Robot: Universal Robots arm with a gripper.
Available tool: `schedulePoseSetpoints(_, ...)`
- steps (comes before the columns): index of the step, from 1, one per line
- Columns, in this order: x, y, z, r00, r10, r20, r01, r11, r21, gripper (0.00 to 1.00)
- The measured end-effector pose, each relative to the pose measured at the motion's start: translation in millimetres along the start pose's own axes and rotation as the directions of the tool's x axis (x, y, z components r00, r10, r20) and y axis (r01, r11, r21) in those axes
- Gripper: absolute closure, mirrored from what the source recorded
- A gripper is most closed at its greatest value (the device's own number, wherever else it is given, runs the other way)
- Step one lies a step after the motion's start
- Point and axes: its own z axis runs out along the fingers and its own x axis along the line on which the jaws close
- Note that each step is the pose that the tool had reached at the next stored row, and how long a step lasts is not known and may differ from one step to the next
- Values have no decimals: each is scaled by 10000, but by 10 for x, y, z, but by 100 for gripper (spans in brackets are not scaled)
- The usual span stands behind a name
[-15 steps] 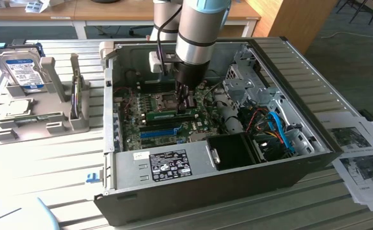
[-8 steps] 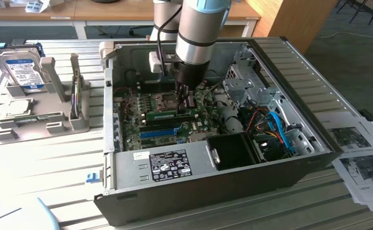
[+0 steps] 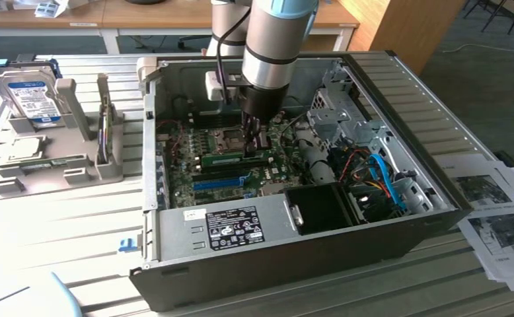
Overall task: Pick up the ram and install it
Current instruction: 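Insert the ram into the slot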
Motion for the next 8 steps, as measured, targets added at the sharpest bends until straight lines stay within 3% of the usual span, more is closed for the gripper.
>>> schedulePoseSetpoints(8, 0, 0, 0, 10000, -43, -2, 43, 10000, -1, 89)
